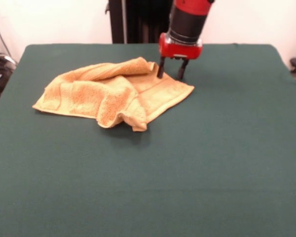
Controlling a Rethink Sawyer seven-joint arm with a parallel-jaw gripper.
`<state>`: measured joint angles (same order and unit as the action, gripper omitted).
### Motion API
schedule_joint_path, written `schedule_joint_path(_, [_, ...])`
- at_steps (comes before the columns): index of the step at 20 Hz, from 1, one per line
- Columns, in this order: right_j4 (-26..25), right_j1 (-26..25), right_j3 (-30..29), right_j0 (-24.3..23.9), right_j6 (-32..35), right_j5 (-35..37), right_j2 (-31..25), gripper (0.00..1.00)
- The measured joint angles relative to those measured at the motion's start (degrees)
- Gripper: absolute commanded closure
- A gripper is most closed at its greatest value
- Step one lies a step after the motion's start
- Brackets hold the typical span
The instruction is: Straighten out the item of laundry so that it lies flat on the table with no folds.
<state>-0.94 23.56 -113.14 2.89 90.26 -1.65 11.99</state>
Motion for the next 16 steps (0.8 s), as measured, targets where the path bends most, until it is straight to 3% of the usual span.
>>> schedule_joint_path(9, [-3.92, 1.60, -0.78, -8.17, 0.00, 2.11, -5.89, 0.00])
schedule_joint_path(16, [-3.90, 1.58, -0.72, -8.01, 0.00, 2.11, -5.78, 0.00])
